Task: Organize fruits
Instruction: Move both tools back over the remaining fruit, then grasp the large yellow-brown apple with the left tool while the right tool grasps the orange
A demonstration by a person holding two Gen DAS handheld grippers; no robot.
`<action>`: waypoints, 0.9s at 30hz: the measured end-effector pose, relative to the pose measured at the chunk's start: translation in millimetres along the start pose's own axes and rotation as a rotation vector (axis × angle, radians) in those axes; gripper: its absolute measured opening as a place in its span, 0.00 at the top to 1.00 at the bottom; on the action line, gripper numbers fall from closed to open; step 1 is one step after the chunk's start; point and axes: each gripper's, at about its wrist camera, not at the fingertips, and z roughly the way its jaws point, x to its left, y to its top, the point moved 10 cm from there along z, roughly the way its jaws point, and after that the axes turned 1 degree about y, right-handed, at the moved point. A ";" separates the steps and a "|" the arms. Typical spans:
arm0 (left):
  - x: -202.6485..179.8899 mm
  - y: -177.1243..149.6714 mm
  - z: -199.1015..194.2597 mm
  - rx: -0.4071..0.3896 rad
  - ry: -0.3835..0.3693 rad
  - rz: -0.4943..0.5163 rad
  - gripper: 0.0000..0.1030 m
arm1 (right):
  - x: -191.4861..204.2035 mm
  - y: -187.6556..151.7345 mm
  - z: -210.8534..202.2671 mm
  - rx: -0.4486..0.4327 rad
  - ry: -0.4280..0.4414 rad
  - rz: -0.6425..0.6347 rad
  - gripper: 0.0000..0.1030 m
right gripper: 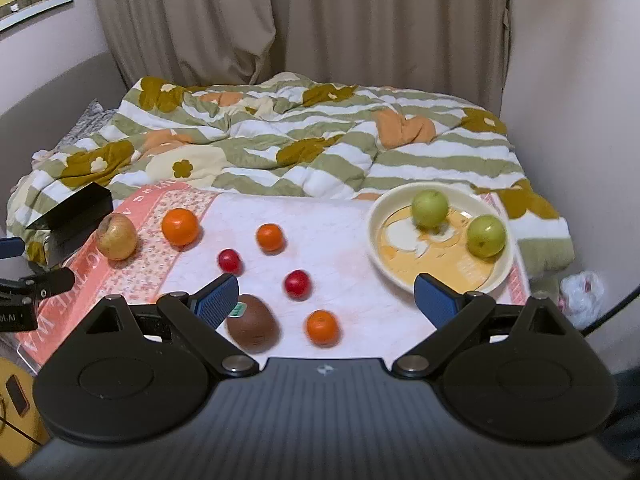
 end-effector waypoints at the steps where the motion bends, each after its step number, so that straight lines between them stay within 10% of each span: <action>1: 8.3 -0.6 3.3 0.000 0.000 0.005 0.02 | 8.6 -1.8 2.5 0.003 -0.008 0.008 0.00; 27: 83.1 -8.2 154.4 0.089 -0.108 0.111 0.03 | 151.4 -62.6 111.1 0.115 -0.015 0.073 0.00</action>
